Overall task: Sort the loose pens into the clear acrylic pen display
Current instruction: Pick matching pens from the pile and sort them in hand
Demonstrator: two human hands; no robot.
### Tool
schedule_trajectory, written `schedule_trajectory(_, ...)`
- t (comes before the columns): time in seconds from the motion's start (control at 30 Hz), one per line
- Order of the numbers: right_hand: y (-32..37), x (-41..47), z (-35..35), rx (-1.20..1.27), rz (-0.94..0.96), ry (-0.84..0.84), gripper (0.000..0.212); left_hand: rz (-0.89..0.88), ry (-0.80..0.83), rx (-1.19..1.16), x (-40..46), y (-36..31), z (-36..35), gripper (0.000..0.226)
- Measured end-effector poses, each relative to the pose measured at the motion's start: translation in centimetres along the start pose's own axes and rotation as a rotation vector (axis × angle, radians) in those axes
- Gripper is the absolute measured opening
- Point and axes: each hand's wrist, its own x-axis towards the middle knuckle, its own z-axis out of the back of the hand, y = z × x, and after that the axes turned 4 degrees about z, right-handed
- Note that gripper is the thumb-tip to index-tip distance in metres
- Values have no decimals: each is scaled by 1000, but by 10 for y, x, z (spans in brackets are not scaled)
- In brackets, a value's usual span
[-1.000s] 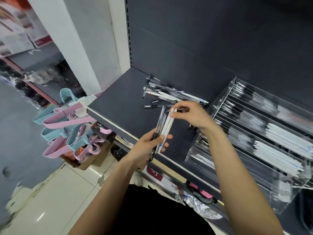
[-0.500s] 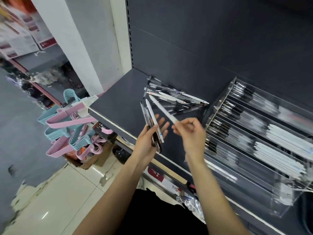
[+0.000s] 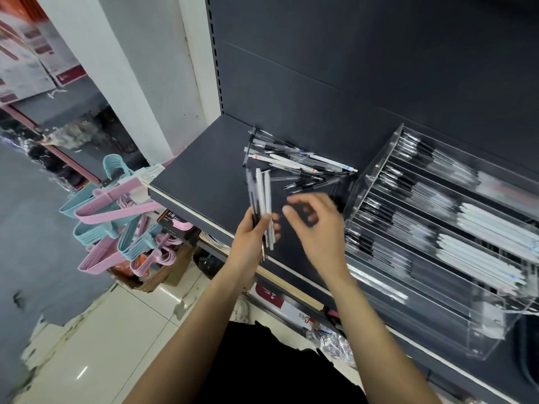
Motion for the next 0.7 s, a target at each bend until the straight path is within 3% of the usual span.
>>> schedule_trajectory(0.07, 5, 22, 7, -118, 133, 111, 28, 10, 106, 217, -6, -2, 9, 23)
schedule_trajectory(0.13, 8, 45, 14, -244, 247, 335, 38, 64, 207, 368, -12, -7, 17, 26)
schedule_trajectory(0.27, 3, 76, 23, -318, 255, 769, 24, 145, 321, 477, -18, -16, 27, 25)
schedule_trajectory(0.4, 7, 80, 26, -231, 232, 915, 15, 176, 398, 572, -23, -21, 32, 22)
schedule_trajectory(0.47, 10, 78, 27, -193, 244, 929, 14, 171, 431, 629, -23, -21, 34, 19)
schedule_trajectory(0.57, 12, 80, 42, -194, 265, 822, 12, 151, 405, 724, -24, -20, 42, 17)
schedule_trajectory(0.7, 5, 74, 76, -97, 220, 418, 9, 87, 192, 555, -22, -18, 48, 29)
